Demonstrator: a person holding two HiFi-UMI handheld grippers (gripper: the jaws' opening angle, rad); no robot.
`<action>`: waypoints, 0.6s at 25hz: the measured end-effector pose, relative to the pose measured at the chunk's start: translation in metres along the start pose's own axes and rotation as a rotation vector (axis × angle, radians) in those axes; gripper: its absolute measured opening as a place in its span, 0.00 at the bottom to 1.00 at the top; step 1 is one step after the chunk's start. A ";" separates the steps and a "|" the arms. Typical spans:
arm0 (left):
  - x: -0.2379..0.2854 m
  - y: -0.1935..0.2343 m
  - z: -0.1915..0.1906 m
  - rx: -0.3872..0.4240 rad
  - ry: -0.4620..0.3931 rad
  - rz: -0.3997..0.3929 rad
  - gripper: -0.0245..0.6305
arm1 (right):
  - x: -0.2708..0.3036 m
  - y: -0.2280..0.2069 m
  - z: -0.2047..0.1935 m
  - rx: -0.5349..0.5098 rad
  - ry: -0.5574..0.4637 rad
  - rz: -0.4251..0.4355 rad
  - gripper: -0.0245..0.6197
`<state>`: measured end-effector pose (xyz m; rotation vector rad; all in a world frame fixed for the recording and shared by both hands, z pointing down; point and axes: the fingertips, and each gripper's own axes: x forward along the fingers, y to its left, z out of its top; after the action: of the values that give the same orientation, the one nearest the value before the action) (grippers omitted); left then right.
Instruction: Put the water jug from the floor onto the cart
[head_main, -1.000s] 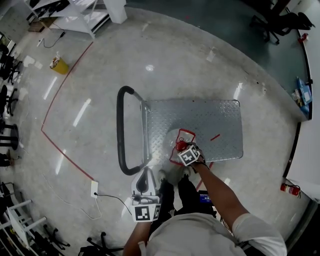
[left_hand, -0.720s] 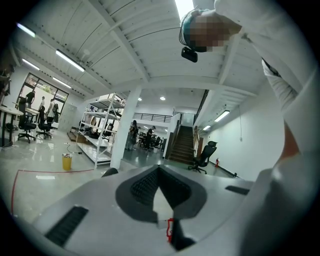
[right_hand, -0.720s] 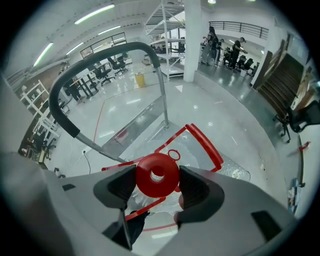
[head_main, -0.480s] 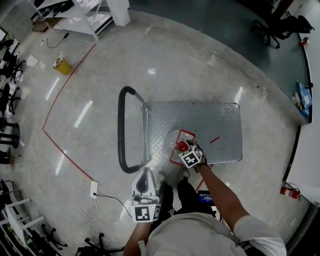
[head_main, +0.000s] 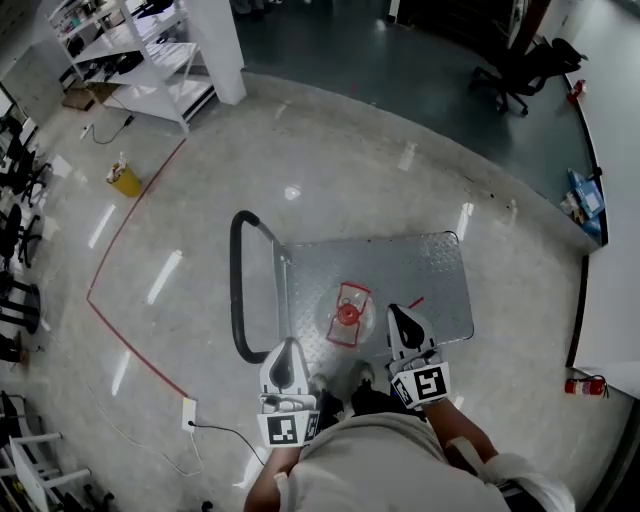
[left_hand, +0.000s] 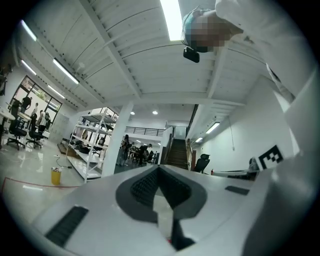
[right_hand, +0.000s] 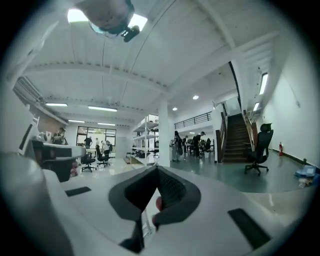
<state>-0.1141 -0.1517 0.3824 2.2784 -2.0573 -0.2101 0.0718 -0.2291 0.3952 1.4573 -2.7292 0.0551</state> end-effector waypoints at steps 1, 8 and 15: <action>0.000 -0.004 0.003 0.000 -0.010 -0.004 0.04 | -0.011 0.000 0.007 0.006 -0.021 -0.007 0.06; -0.005 -0.028 0.004 0.005 -0.033 -0.044 0.04 | -0.043 0.000 -0.006 0.017 -0.005 -0.021 0.06; -0.012 -0.031 0.007 0.011 -0.038 -0.045 0.04 | -0.049 0.004 0.003 0.003 -0.019 -0.013 0.06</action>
<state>-0.0855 -0.1357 0.3717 2.3467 -2.0314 -0.2461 0.0957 -0.1862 0.3897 1.4840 -2.7360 0.0455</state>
